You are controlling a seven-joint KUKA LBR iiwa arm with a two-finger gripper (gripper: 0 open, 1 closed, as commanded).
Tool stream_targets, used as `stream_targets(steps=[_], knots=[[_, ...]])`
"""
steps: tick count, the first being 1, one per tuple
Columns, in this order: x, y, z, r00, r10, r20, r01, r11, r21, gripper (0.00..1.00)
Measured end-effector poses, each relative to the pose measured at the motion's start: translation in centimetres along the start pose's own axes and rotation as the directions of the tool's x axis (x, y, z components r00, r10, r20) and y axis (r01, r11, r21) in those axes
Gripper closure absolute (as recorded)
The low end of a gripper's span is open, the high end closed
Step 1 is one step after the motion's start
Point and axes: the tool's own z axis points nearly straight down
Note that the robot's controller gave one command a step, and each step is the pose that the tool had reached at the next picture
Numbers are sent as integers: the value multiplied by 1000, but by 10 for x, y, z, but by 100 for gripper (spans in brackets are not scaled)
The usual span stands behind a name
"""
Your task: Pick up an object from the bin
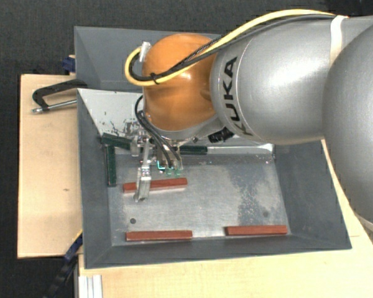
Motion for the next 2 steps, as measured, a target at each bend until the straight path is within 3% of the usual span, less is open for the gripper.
stream_targets(steps=[1, 2], knots=[[-2, -1, -5, 1000, 3, 8, -3, 1000, -2, 0], [-8, -25, 56, 994, -112, 10, 112, 994, -1, 0]])
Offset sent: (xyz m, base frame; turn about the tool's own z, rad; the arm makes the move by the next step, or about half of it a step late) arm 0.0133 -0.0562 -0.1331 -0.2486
